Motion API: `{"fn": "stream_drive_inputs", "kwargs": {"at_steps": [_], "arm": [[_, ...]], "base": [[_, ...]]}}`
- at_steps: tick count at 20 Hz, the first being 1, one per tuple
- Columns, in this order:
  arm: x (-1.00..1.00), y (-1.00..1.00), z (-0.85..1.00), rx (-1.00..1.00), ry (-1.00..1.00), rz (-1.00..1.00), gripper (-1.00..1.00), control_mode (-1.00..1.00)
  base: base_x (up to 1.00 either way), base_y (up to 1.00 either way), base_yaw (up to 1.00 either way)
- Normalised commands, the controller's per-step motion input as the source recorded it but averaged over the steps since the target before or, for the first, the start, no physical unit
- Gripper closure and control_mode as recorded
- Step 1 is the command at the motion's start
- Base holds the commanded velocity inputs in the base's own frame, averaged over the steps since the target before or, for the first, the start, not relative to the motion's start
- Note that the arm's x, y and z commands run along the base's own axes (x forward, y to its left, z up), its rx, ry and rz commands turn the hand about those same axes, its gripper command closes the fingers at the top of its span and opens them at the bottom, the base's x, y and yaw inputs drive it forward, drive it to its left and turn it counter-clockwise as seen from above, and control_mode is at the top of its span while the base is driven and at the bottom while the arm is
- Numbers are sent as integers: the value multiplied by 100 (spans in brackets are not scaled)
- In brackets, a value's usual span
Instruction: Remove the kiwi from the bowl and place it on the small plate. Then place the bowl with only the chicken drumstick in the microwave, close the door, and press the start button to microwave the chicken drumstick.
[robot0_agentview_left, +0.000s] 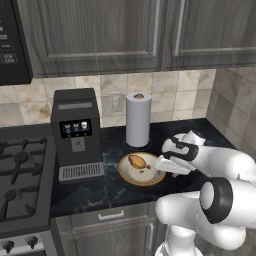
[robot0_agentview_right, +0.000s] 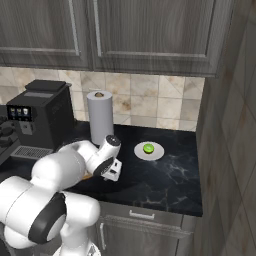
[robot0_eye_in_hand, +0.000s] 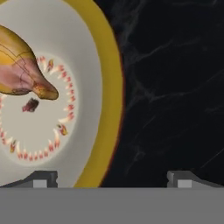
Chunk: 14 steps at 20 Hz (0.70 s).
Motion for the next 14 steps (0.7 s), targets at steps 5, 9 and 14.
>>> {"fn": "stream_drive_inputs", "kwargs": {"at_steps": [5, 9, 14], "arm": [[1, 25, -12, 0, 0, 5, -100, -100], [4, 19, -6, 0, 0, 4, -100, -100], [1, 13, -3, 0, 0, 4, 100, -100]], "base": [[0, 0, 0], [0, 0, 0], [0, 0, 0]]}}
